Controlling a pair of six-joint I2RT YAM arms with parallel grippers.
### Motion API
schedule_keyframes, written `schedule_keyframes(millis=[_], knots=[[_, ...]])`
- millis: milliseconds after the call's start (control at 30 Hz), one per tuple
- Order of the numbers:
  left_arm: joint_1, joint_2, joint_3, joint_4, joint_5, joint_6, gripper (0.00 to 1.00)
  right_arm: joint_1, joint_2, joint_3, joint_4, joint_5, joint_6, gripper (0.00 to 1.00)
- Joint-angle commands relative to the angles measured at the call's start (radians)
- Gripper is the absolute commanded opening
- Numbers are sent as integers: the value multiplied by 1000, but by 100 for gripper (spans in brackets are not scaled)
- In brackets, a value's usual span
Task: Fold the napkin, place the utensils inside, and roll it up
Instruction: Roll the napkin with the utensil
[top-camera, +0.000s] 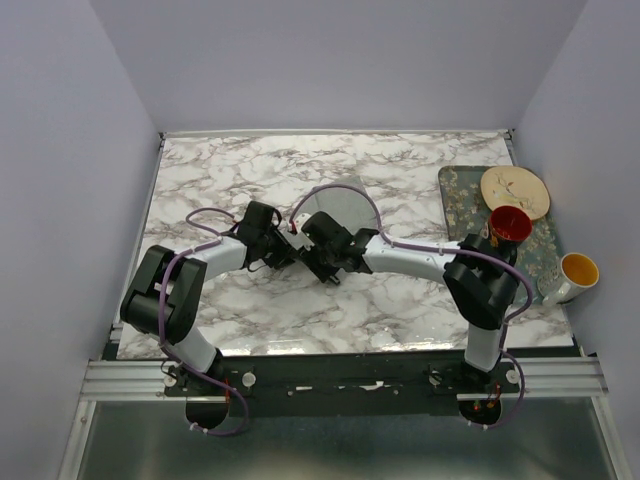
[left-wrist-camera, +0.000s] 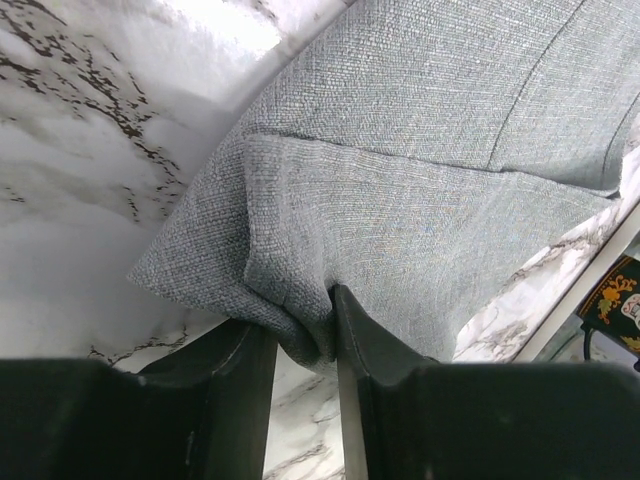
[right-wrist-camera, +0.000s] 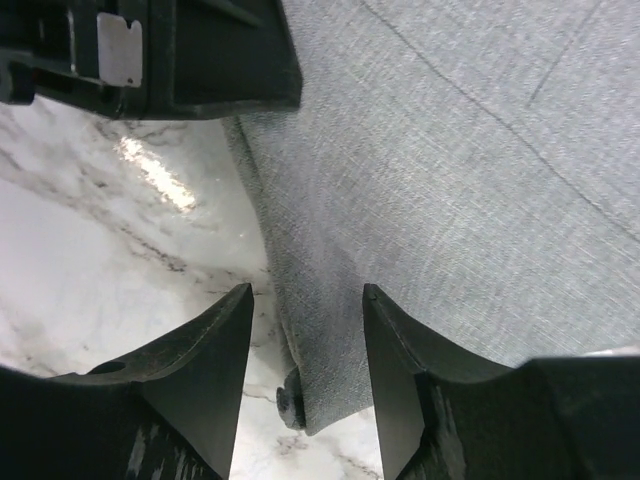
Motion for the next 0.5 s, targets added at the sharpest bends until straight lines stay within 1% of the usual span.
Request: schedule_keyframes(millis=[0,100,133,200,233,467], knots=[[8,13,-25,10,-8,11,34,35,32,4,31,164,-47,58],[9,15,-23,12,0,5,30,43,44,15,31,175,-62,60],[11,15,-22,13,3,0,30,44,45,15,33,168,-67,63],[12,13,-14,13,11,-5,28,54,48,6,57,163,-79,66],[12,13,-11,10,14,-5,26,55,53,4,65,143,-81,66],[25,19,-3,15,49,-26,19,55,125,36,94,154,-82,65]])
